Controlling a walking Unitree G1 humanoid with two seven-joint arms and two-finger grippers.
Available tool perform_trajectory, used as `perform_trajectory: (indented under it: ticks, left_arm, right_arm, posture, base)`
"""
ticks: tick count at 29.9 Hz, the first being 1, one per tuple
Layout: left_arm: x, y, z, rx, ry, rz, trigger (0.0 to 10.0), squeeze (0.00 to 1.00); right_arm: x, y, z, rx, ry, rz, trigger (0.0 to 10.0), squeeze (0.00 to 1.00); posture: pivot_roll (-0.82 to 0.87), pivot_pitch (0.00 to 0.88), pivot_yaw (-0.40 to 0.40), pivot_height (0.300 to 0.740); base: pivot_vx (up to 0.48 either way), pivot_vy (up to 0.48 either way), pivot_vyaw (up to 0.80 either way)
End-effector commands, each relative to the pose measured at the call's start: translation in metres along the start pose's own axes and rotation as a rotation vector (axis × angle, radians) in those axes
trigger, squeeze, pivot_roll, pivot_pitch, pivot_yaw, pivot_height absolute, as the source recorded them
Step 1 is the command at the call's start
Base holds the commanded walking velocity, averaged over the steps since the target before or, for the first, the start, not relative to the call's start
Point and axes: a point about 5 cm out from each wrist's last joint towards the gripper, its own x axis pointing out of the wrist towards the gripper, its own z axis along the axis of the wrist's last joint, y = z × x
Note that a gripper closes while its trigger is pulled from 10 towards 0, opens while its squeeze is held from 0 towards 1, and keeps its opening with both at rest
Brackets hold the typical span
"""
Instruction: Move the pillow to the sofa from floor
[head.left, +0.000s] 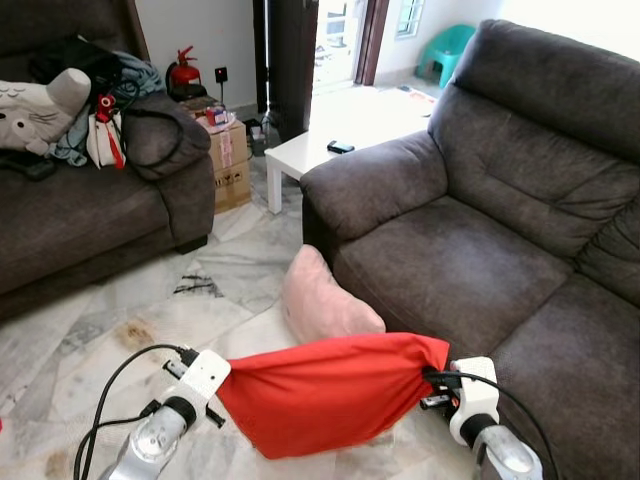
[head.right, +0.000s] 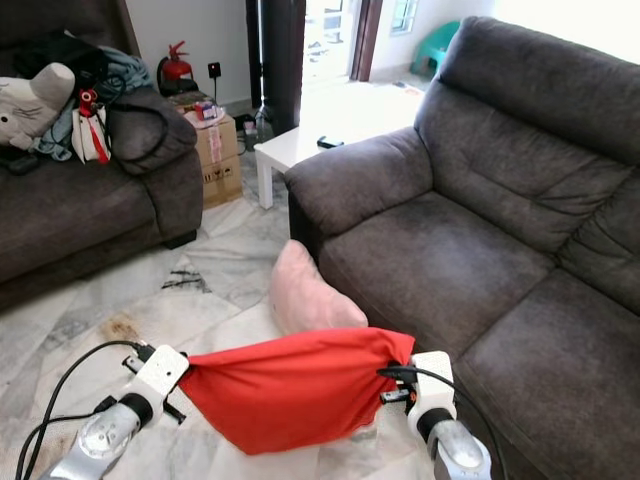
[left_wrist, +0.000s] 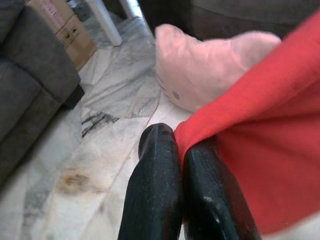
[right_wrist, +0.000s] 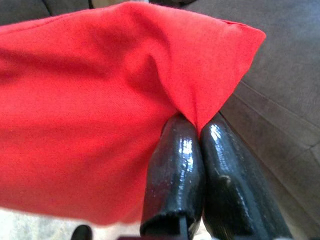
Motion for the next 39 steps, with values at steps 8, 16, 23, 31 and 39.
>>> perform_trajectory:
  ticks: [8,16,23,31,39]
  left_arm:
    - [0.008,0.006,0.026,-0.048,-0.115,0.108,10.0,0.00]
    - [0.006,0.000,0.026,-0.050,-0.112,0.107,10.0,0.00]
    - [0.006,-0.004,0.028,-0.055,-0.126,0.114,10.0,0.00]
    - [0.008,-0.004,0.032,-0.059,-0.141,0.126,10.0,0.00]
    - [0.010,-0.003,0.033,-0.063,-0.144,0.120,10.0,0.00]
  right_arm:
    - [0.009,0.006,0.020,0.038,-0.144,-0.036,10.0,0.00]
    - [0.010,0.009,0.028,0.043,-0.209,-0.026,10.0,0.00]
    - [0.010,0.009,0.025,0.043,-0.202,-0.032,10.0,0.00]
    - [0.013,0.014,0.025,0.048,-0.194,-0.024,10.0,0.00]
    - [0.014,0.014,0.026,0.037,-0.191,-0.029,10.0,0.00]
  posture:
    - [0.04,0.000,-0.059,0.740]
    - [0.04,0.000,-0.054,0.740]
    - [0.04,0.000,-0.055,0.740]
    - [0.04,0.000,-0.055,0.740]
    - [0.04,0.000,-0.046,0.740]
  base:
    - [0.000,0.000,0.00]
    - [0.000,0.000,0.00]
    - [0.000,0.000,0.00]
    - [0.000,0.000,-0.28]
    - [0.000,0.000,-0.80]
